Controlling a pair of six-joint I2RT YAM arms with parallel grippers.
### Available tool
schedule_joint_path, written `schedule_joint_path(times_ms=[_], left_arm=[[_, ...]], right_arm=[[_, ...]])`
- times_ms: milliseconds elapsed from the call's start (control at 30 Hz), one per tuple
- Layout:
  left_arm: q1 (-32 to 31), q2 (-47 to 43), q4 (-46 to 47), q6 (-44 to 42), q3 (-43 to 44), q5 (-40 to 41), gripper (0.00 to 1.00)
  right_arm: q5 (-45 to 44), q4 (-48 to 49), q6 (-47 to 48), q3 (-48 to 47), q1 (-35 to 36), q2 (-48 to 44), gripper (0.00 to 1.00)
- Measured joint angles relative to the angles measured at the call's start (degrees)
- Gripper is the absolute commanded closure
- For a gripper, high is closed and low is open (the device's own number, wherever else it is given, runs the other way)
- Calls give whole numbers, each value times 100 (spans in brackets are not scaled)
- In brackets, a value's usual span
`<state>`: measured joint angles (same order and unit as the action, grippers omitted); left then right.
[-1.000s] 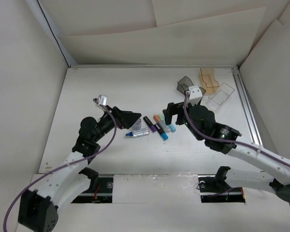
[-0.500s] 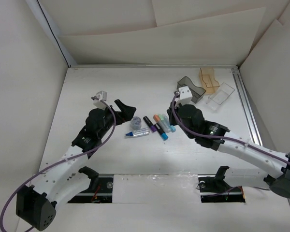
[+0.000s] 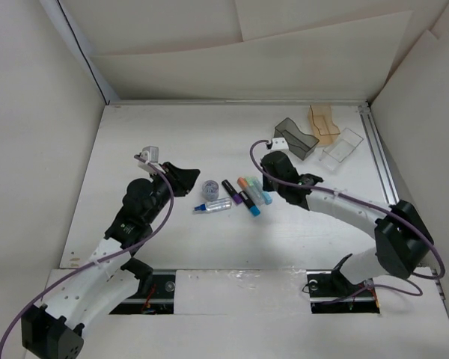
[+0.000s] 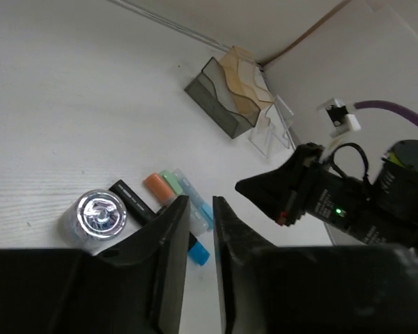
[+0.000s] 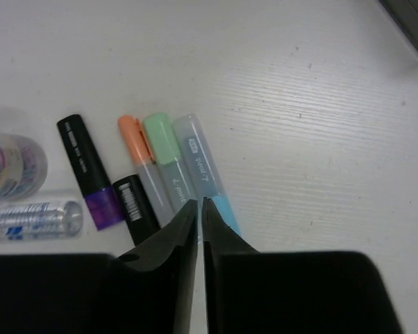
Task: Sort the stationery into containers
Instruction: Pick up the pen from the center of the board.
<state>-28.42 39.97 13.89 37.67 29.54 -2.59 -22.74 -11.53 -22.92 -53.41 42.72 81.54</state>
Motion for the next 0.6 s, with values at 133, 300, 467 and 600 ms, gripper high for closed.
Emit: schedule_joint_path(times_ms=[133, 300, 467, 600], left_arm=[[0, 87, 131, 15, -59, -131, 74], [0, 299, 210, 98, -243, -256, 63], [0, 341, 199, 138, -291, -289, 57], [0, 343, 238, 144, -291, -313, 57]], right_arm=[[181, 81, -31, 2, -260, 437, 50], [463, 179, 9, 0, -264, 988, 45], [616, 219, 42, -63, -367, 1316, 45], [651, 289, 92, -238, -479, 1478, 48]])
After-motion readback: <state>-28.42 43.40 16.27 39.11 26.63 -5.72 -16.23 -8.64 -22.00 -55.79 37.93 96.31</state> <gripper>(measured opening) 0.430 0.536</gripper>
